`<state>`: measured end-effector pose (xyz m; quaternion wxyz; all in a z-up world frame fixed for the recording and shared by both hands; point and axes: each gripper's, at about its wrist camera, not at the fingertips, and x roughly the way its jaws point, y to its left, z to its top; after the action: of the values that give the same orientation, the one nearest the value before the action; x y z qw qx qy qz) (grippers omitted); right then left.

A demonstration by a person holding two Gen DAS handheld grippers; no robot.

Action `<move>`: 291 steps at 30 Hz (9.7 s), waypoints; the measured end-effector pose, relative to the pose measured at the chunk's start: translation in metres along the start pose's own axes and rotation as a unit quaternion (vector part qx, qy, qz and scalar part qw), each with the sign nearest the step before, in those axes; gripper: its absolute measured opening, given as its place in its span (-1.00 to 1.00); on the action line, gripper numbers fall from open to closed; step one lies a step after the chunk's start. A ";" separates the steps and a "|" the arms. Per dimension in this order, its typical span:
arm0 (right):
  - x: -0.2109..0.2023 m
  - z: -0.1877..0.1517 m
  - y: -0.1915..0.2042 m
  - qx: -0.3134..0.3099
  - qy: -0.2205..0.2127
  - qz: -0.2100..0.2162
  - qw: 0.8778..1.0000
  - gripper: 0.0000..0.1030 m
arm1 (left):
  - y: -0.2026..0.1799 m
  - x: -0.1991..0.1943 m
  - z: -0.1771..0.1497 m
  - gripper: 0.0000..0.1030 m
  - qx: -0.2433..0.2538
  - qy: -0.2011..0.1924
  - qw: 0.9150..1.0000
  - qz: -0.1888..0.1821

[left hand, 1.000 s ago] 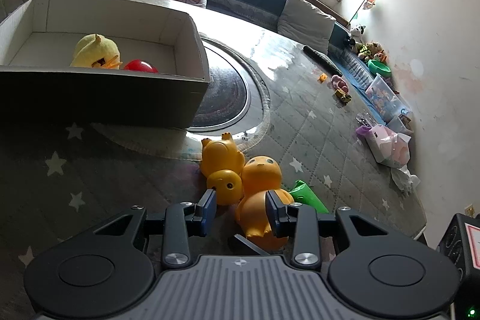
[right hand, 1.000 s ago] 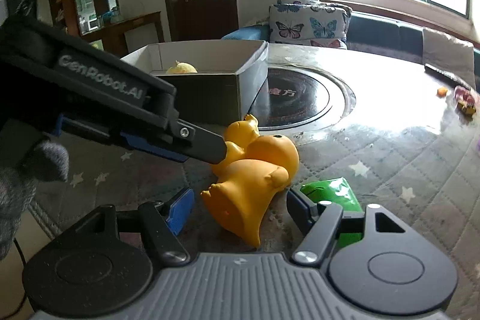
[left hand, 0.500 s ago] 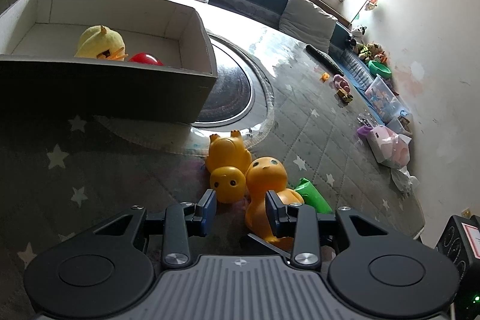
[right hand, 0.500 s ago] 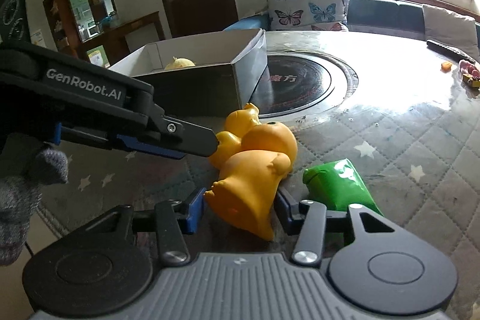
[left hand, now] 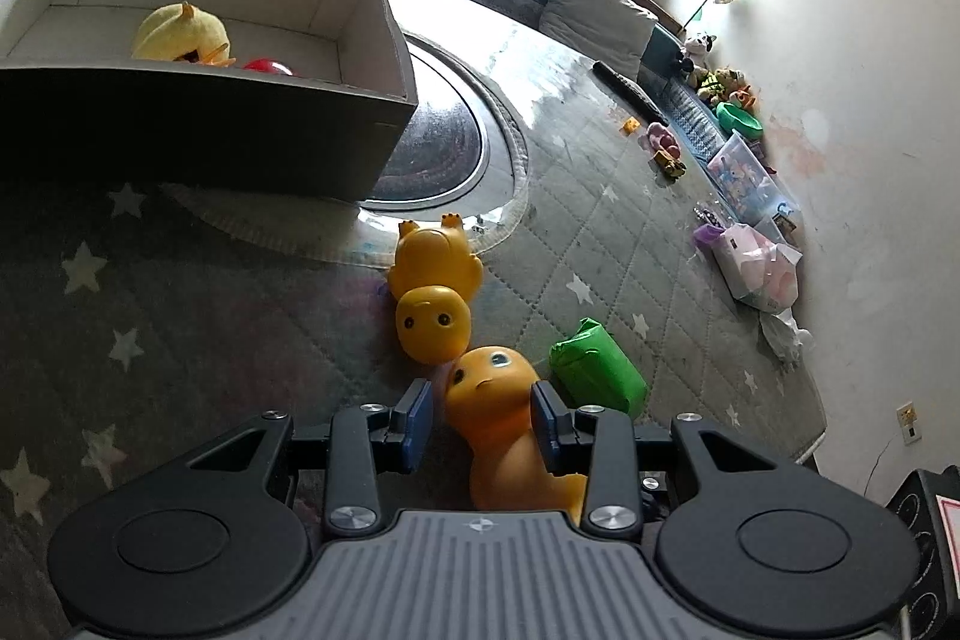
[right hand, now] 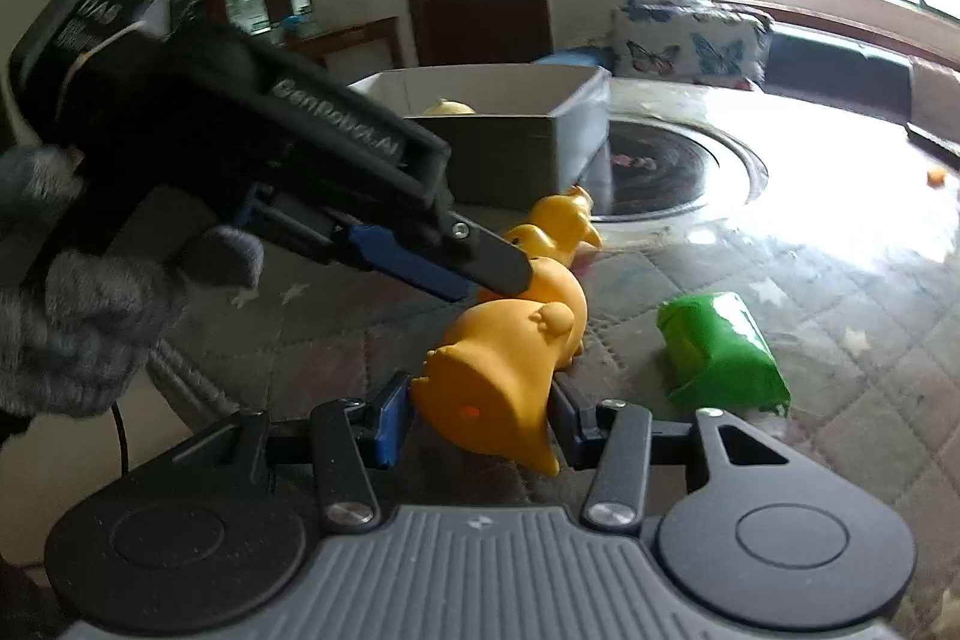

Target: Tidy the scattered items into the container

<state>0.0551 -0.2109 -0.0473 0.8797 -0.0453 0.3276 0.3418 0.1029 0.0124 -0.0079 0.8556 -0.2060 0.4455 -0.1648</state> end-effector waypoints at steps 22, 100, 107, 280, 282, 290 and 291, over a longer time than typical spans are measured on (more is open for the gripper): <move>0.007 0.001 -0.007 -0.057 -0.001 0.035 0.998 -0.04 | 0.011 0.019 0.010 -0.17 -0.044 0.017 0.999 0.001; 0.109 0.154 0.000 -0.066 -0.079 -0.044 0.994 -0.20 | 0.062 0.002 0.179 -0.17 -0.057 -0.089 0.993 0.057; 0.132 0.157 -0.010 -0.043 -0.059 -0.053 0.996 -0.19 | 0.076 0.028 0.191 -0.17 -0.053 -0.058 0.996 0.052; 0.046 0.039 -0.018 -0.023 -0.021 -0.085 0.996 0.23 | 0.012 -0.006 0.051 -0.17 0.019 -0.070 0.997 0.041; 0.049 0.038 -0.018 -0.021 -0.019 -0.084 0.996 0.22 | 0.010 -0.002 0.051 -0.17 0.020 -0.062 0.997 0.035; 0.057 0.038 -0.018 -0.011 -0.012 -0.080 0.997 0.19 | 0.010 0.014 0.054 -0.17 0.013 -0.040 0.999 0.016; 0.058 0.038 -0.018 -0.009 -0.011 -0.079 0.997 0.17 | 0.010 0.015 0.054 -0.17 0.011 -0.038 0.999 0.014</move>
<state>0.1198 -0.1801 -0.0553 0.9072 -0.0754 0.3100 0.2743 0.1575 0.0250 0.0047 0.8762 -0.1962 0.4140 -0.1499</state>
